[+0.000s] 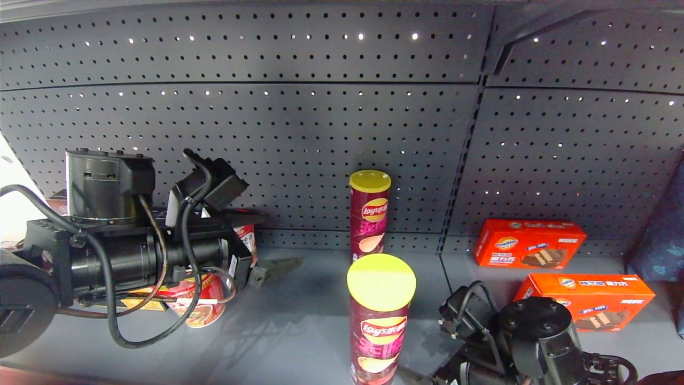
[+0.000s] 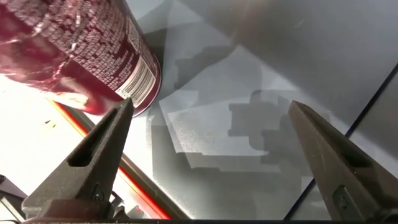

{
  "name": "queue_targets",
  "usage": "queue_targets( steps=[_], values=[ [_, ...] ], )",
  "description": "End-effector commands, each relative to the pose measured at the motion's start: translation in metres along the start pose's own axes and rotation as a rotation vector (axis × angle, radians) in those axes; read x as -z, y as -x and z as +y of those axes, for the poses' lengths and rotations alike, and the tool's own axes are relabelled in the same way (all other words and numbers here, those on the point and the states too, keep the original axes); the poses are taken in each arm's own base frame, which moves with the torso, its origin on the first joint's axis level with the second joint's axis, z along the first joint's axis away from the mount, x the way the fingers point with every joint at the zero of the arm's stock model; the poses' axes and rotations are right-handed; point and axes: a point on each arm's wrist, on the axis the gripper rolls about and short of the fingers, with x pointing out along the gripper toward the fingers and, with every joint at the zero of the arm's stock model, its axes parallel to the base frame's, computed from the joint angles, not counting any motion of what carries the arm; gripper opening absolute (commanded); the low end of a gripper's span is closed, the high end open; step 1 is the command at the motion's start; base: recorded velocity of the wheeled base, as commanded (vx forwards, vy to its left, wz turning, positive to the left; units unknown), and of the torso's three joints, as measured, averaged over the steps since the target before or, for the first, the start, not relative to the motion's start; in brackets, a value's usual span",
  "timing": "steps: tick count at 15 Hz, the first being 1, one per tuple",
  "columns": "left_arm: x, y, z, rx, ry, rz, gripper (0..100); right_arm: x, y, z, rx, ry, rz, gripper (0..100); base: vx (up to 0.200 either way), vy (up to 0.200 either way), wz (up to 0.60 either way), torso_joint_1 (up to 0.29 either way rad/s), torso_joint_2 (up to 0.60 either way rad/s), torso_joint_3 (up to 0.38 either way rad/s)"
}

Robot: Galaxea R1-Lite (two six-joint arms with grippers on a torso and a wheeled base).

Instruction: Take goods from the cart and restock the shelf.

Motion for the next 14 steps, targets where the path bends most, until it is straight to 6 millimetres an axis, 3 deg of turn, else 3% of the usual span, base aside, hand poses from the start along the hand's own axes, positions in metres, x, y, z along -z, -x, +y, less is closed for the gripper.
queue_targets(
  steps=[1, 14],
  values=[
    [0.0003, -0.0005, 0.0000, 0.001, 0.001, 0.001, 100, 0.0005, -0.0005, 0.0011, -0.005, 0.003, 0.002, 100, 0.000, 0.000, 0.00, 0.000, 0.00, 0.000],
    [0.0014, -0.0012, 0.0001, 0.002, 0.002, 0.005, 100, 0.0016, -0.0011, 0.0055, -0.021, 0.010, 0.005, 100, 0.000, 0.000, 0.00, 0.000, 0.00, 0.000]
  ],
)
